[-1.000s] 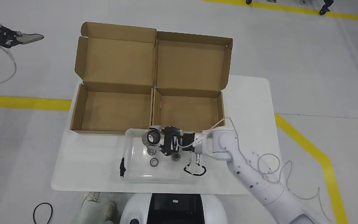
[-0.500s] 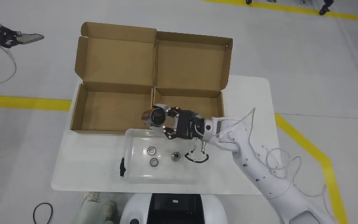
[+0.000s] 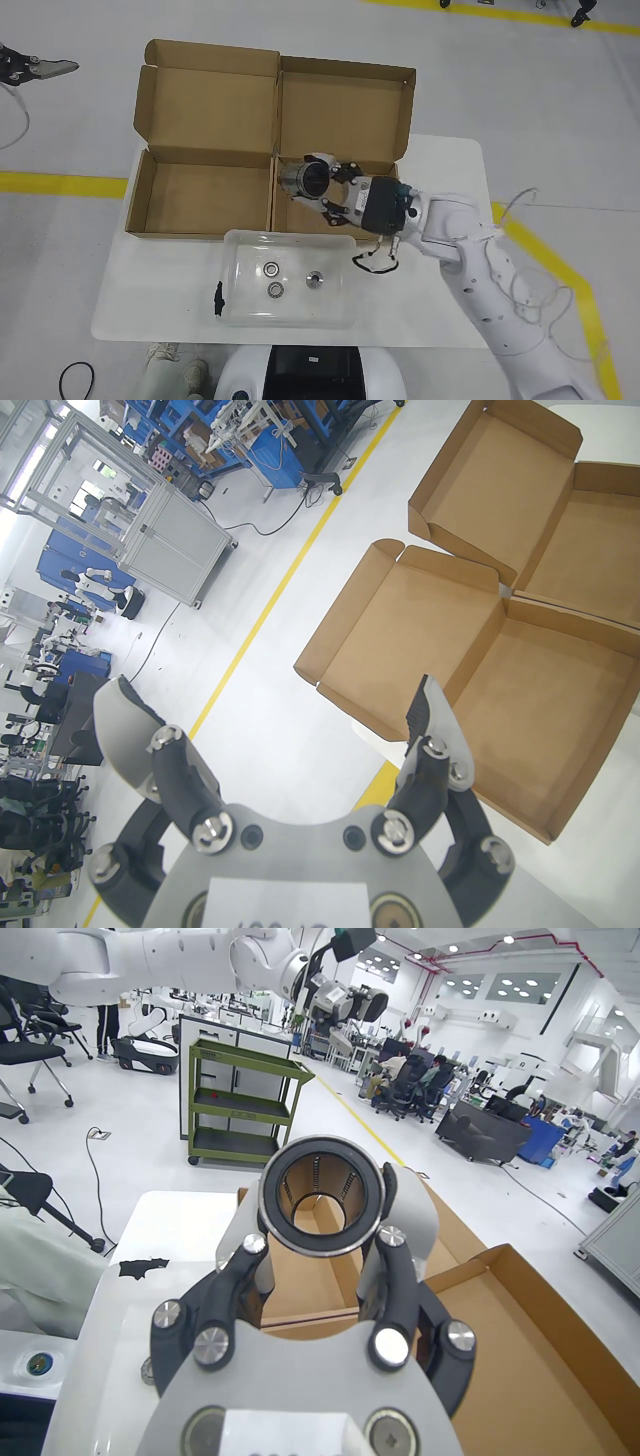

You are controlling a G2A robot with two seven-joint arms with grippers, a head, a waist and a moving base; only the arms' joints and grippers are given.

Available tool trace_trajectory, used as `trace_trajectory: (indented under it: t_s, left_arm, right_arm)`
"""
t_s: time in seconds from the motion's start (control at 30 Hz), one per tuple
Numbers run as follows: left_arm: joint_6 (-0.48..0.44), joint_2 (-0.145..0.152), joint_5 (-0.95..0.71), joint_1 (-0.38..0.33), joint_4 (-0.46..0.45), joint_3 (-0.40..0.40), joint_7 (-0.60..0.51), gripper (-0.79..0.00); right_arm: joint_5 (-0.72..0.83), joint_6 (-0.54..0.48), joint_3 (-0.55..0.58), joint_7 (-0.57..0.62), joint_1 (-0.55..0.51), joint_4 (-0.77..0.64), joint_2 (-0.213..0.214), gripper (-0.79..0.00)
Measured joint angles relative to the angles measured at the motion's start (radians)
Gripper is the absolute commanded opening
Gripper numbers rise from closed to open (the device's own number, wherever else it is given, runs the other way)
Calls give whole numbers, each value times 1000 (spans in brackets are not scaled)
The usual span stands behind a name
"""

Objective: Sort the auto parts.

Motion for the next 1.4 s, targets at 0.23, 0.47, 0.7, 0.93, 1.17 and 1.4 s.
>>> trace_trajectory:
  t_s: [0.23, 0.47, 0.7, 0.93, 1.17, 1.4]
  left_arm:
    - [0, 0, 0, 0, 0, 0, 0, 0]
    - [0, 0, 0, 0, 0, 0, 0, 0]
    - [0, 0, 0, 0, 0, 0, 0, 0]
    - [0, 0, 0, 0, 0, 0, 0, 0]
    - [0, 0, 0, 0, 0, 0, 0, 0]
    - [0, 0, 0, 0, 0, 0, 0, 0]
  right_arm:
    - [20, -17, 15, -45, 71, 24, -5, -785]
    - [33, -8, -31, -46, 198, 78, -26, -785]
    - [25, -2, -53, -50, 242, 105, -36, -785]
    - [63, 11, -45, -22, 199, 87, -33, -785]
    - [62, 11, -45, -22, 201, 87, -34, -785]
    - [62, 11, -45, -22, 201, 87, -34, -785]
